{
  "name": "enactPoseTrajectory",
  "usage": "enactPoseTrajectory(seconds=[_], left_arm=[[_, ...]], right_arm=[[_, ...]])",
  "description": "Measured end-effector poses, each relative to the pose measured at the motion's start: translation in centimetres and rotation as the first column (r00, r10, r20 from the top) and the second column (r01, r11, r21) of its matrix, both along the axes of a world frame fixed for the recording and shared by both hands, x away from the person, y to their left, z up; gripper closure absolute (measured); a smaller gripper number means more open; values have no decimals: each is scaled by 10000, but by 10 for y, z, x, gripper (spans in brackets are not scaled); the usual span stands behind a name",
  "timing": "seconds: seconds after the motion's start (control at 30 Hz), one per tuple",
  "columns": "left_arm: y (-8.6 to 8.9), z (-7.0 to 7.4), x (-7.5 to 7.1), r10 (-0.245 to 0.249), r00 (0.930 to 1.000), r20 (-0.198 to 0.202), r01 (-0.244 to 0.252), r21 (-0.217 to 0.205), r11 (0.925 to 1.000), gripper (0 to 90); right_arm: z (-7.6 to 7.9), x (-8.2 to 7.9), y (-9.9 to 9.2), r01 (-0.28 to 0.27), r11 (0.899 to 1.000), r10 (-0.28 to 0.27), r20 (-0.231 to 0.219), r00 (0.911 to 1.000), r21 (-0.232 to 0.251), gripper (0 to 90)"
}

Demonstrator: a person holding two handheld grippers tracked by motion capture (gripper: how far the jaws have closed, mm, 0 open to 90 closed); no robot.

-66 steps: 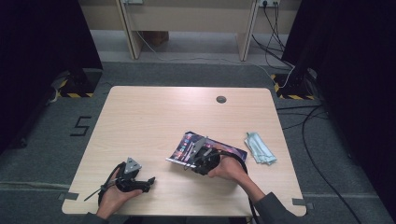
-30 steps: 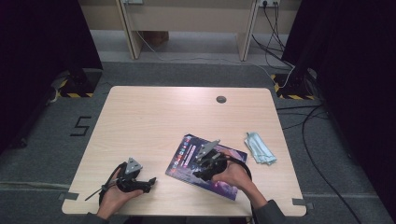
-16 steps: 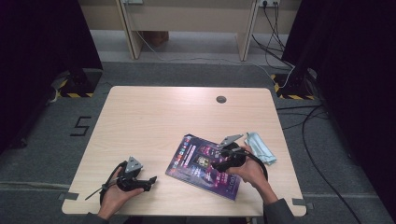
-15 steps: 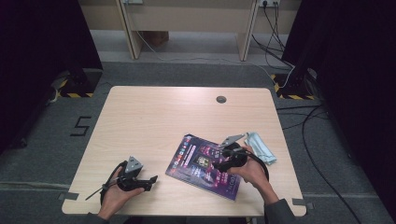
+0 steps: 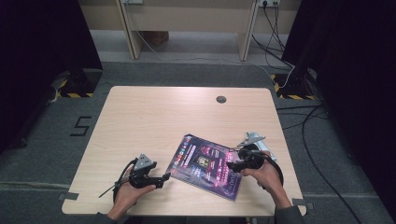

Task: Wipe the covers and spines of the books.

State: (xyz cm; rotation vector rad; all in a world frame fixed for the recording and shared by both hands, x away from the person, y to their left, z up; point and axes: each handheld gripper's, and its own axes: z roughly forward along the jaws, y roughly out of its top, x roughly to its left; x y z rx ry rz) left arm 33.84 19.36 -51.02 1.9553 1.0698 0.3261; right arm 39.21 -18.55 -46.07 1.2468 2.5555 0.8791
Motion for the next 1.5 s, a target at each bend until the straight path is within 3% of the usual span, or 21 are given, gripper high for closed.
enactPoseTrajectory(seconds=[0.07,0.27,0.4,0.47,0.53,0.6,0.67,0.73,0.8,0.97,1.3,1.4,1.5], left_arm=[[-4,0,3,18,10000,-74,-18,-25,10000,232],[-16,-1,10,-165,9998,-141,163,-105,9998,237],[-22,-2,13,-236,9996,-172,239,182,9995,249],[-24,-2,14,-269,9994,-209,273,149,9995,261],[-26,-3,14,-418,9988,-261,425,267,9987,278],[-29,-3,13,-594,9977,-333,604,317,9977,286],[-31,-4,11,-760,9963,-407,776,387,9962,294],[-33,-4,9,-798,9962,-357,822,730,9939,275],[-32,-3,7,-821,9958,-409,850,736,9937,273],[-28,0,-8,-1176,9911,-624,1230,905,9883,282],[-30,1,-41,-1686,9828,-748,1752,929,9801,268],[-34,1,-49,-1959,9778,-749,2028,1005,9740,260],[-39,1,-57,-2228,9714,-821,2293,809,9700,256]], right_arm=[[-5,-2,1,15,9999,-18,-262,9997,-111,340],[-12,-8,-6,362,9982,-383,-430,9983,-486,340],[-14,-9,-13,741,9933,-778,-382,9962,-884,341],[-17,-8,-16,1004,9920,-1049,-571,9928,-762,339],[-22,-8,-14,928,9932,-977,-706,9927,-707,304],[-24,-7,-10,889,9919,-932,-441,9947,-905,298],[-25,-5,-7,905,9915,-939,-320,9951,-931,284],[-26,-3,-5,823,9924,-838,-130,9964,-909,277],[-27,1,-3,819,9928,-829,-78,9965,-874,274],[-28,16,6,737,9936,-718,254,9971,-860,272],[-25,54,42,-156,9870,283,773,9966,-1599,265],[-27,66,54,-320,9875,467,925,9946,-1544,251],[-30,75,64,-705,9891,868,1250,9884,-1292,254]])
